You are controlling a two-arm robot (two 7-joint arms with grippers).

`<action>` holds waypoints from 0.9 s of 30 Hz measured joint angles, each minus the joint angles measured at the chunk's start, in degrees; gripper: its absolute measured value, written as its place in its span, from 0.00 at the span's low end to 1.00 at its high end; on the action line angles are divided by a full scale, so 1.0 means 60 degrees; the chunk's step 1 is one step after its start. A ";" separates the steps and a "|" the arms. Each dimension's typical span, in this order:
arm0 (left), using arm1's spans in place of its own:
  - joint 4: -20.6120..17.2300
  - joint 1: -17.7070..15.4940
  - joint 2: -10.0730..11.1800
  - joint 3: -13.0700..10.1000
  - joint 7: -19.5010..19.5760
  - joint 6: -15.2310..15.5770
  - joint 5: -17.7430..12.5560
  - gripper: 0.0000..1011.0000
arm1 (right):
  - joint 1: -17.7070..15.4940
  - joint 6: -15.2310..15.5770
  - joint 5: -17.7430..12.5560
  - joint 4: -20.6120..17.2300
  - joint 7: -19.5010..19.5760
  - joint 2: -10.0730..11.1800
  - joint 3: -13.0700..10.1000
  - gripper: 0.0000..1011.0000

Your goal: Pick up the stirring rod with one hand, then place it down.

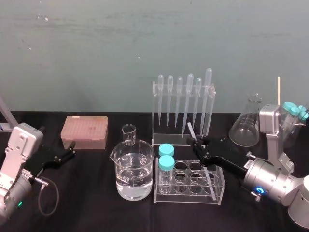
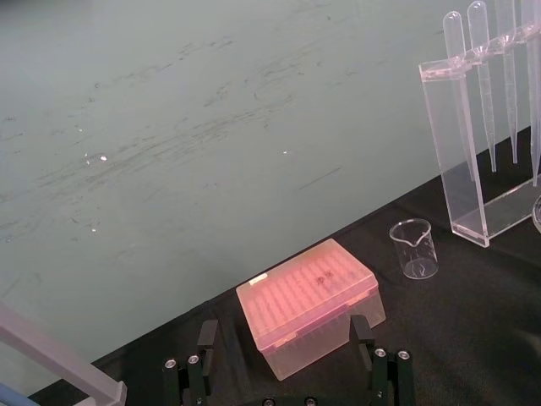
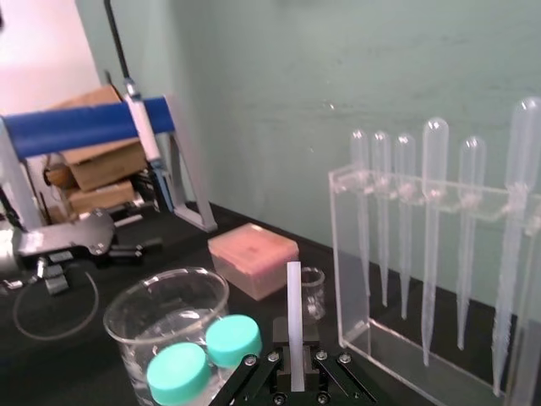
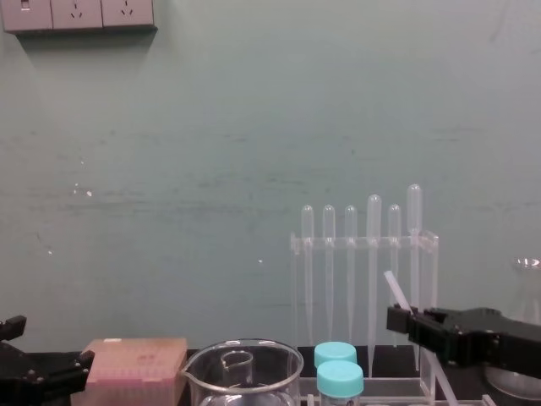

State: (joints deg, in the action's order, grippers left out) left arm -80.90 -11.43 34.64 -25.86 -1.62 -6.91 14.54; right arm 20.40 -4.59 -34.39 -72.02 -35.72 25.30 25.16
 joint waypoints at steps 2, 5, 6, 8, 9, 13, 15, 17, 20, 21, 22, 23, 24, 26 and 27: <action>0.0000 0.0000 0.0000 0.0000 0.0000 0.0000 0.0001 0.99 | -0.0018 -0.0150 -0.0097 0.0000 -0.0156 -0.0060 -0.0061 0.07; 0.0000 0.0000 0.0000 0.0000 0.0000 0.0000 0.0001 0.99 | -0.0047 -0.0327 -0.0218 -0.0022 -0.0305 -0.0124 -0.0139 0.07; 0.0000 0.0000 0.0000 0.0000 0.0000 0.0000 0.0001 0.99 | -0.0053 -0.0402 -0.0252 -0.0035 -0.0346 -0.0145 -0.0162 0.07; 0.0000 0.0000 0.0000 0.0000 0.0000 0.0000 0.0000 0.99 | -0.0061 -0.0625 -0.0313 -0.0083 -0.0424 -0.0208 -0.0232 0.07; 0.0000 0.0000 0.0000 0.0000 0.0000 0.0000 0.0001 0.99 | -0.0065 -0.0808 -0.0323 -0.0137 -0.0441 -0.0252 -0.0288 0.07; 0.0000 0.0000 0.0000 0.0000 0.0000 0.0000 0.0001 0.99 | -0.0030 -0.1327 -0.0170 -0.0293 -0.0415 -0.0339 -0.0392 0.07; 0.0000 0.0000 0.0000 0.0000 0.0000 0.0000 0.0001 0.99 | -0.0016 -0.1707 0.0102 -0.0431 -0.0274 -0.0377 -0.0445 0.07; 0.0000 0.0000 0.0000 0.0000 0.0000 0.0000 0.0000 0.99 | -0.0020 -0.2180 0.0514 -0.0586 -0.0074 -0.0411 -0.0506 0.07; 0.0000 0.0000 0.0000 0.0000 0.0000 0.0000 0.0000 0.99 | -0.0036 -0.2533 0.0812 -0.0661 0.0067 -0.0436 -0.0545 0.07; 0.0000 0.0000 0.0000 0.0000 0.0000 0.0000 0.0000 0.99 | -0.0089 -0.3091 0.1274 -0.0726 0.0314 -0.0496 -0.0617 0.07; 0.0000 0.0000 0.0000 0.0000 0.0000 0.0000 0.0001 0.99 | -0.0113 -0.3287 0.1429 -0.0731 0.0410 -0.0527 -0.0655 0.07; 0.0000 0.0000 0.0000 0.0000 0.0000 0.0000 0.0000 0.99 | -0.0137 -0.3461 0.1567 -0.0732 0.0491 -0.0553 -0.0688 0.07; 0.0000 0.0000 0.0000 0.0000 0.0000 0.0000 0.0001 0.99 | -0.0161 -0.3608 0.1674 -0.0731 0.0555 -0.0579 -0.0719 0.07; 0.0000 0.0000 0.0000 0.0000 0.0000 0.0000 0.0001 0.99 | -0.0232 -0.3997 0.1961 -0.0701 0.0711 -0.0640 -0.0803 0.07; 0.0000 0.0000 0.0000 0.0000 0.0000 0.0000 0.0000 0.99 | -0.0256 -0.4115 0.2034 -0.0680 0.0745 -0.0657 -0.0829 0.07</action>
State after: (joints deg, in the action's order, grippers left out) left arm -80.90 -11.43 34.64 -25.86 -1.62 -6.91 14.55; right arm 18.86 -29.28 -22.19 -76.10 -31.25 21.36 20.19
